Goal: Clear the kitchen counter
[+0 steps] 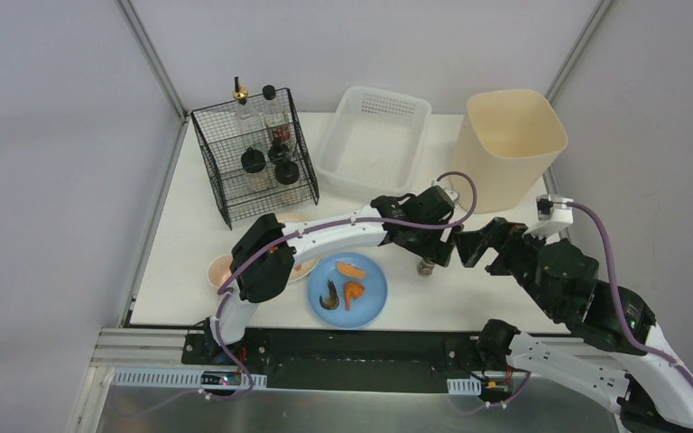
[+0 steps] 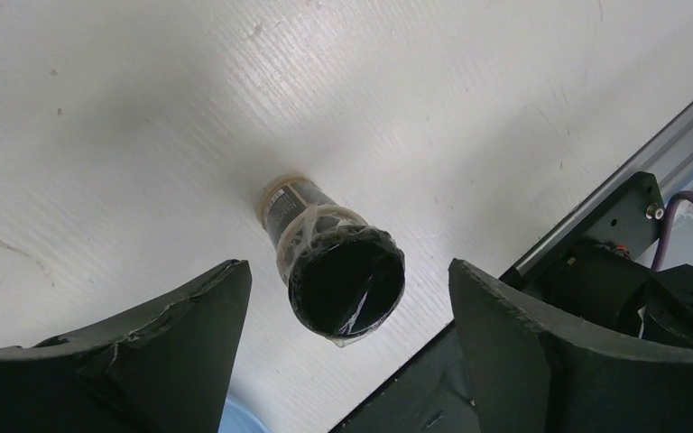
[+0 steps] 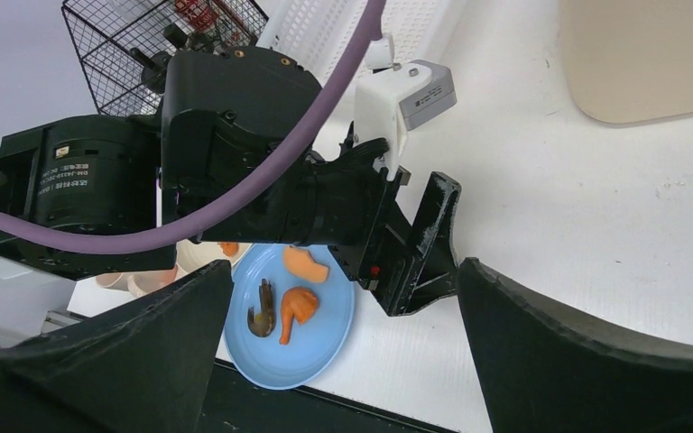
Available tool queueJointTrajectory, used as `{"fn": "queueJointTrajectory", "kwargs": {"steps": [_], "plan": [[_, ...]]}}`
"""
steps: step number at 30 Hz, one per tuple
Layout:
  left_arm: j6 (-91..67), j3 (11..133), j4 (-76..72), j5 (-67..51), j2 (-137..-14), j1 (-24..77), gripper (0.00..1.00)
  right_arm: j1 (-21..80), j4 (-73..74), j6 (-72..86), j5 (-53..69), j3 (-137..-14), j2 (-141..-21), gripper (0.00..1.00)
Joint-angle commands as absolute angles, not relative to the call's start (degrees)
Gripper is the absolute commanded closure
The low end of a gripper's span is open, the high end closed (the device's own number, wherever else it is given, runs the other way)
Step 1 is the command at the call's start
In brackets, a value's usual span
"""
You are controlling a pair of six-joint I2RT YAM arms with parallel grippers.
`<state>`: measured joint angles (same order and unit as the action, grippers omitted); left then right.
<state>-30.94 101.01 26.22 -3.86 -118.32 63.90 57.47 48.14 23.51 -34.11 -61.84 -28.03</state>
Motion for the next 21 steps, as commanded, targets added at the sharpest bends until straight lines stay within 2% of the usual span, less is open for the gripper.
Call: {"fn": "queueJointTrajectory", "kwargs": {"steps": [1,4,18,21], "plan": [[-31.3,104.2,28.8,-2.2,-119.5,64.9,0.19,57.4,45.9,23.3,-33.4,-61.3,-27.7,0.01],[-31.3,104.5,29.1,-1.9,-119.8,65.0,0.25,57.3,46.0,23.7,-33.4,-61.1,-27.3,0.01],[-30.8,104.6,30.2,1.4,-118.0,65.0,0.80,57.3,46.6,25.1,-32.7,-61.1,-26.6,0.01],[-30.1,103.3,30.4,3.8,-115.7,65.0,0.88,57.3,46.7,25.5,-32.7,-60.7,-26.5,0.01]]}}
